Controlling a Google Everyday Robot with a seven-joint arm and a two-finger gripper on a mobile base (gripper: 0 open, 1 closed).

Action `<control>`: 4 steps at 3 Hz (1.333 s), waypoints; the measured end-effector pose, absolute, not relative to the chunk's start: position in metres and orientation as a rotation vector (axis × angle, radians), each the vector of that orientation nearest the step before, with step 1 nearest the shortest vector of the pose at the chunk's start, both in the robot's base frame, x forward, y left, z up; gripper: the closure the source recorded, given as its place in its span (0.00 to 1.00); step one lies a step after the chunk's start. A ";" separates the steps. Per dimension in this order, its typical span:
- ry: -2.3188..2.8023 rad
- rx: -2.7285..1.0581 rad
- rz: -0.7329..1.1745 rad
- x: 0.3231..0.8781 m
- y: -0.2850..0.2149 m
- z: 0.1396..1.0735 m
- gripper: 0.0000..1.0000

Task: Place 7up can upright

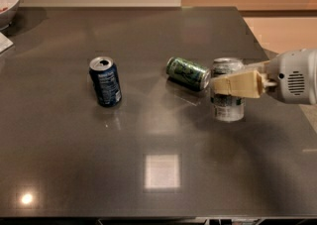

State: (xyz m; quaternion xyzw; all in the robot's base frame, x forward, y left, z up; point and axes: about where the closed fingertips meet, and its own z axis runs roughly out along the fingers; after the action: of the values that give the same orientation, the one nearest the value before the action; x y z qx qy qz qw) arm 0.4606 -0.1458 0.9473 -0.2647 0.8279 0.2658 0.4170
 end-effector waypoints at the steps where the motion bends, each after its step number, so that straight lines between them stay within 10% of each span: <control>1: 1.954 -0.726 0.735 0.459 -0.152 0.947 1.00; 4: 1.739 -0.881 0.723 0.437 -0.171 0.926 1.00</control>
Offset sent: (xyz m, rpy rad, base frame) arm -0.0172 -0.0248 -0.0142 0.0800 -0.2964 0.2492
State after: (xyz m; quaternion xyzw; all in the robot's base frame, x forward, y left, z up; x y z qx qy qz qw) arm 0.4370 -0.1713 0.9256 -0.3654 0.7211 0.2997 0.5066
